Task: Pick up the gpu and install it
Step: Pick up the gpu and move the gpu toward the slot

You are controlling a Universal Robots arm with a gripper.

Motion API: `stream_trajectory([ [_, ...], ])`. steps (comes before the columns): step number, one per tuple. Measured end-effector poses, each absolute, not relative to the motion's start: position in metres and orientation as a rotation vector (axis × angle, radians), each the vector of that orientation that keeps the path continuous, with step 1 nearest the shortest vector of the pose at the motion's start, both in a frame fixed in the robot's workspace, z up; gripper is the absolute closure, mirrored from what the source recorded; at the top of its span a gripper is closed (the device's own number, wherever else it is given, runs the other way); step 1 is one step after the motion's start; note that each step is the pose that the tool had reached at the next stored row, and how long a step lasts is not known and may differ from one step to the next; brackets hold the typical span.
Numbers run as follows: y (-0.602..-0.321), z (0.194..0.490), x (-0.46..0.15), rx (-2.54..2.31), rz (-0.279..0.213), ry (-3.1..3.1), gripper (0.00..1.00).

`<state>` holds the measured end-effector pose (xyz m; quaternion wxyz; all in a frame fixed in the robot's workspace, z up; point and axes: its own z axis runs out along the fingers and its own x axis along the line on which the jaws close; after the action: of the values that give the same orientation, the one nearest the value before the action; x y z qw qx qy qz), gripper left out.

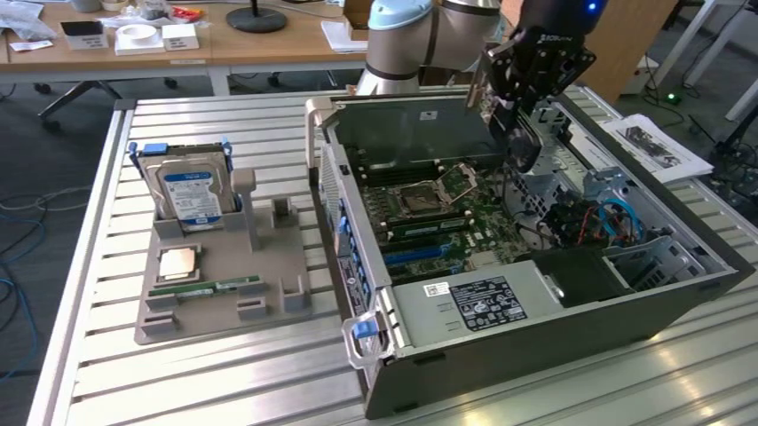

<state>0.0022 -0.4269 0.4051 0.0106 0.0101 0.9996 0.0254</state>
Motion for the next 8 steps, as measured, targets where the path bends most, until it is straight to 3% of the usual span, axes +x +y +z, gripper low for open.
stream_trajectory([
  [8,-0.427,0.404,0.025,0.022,0.08,3.119,0.73],
])
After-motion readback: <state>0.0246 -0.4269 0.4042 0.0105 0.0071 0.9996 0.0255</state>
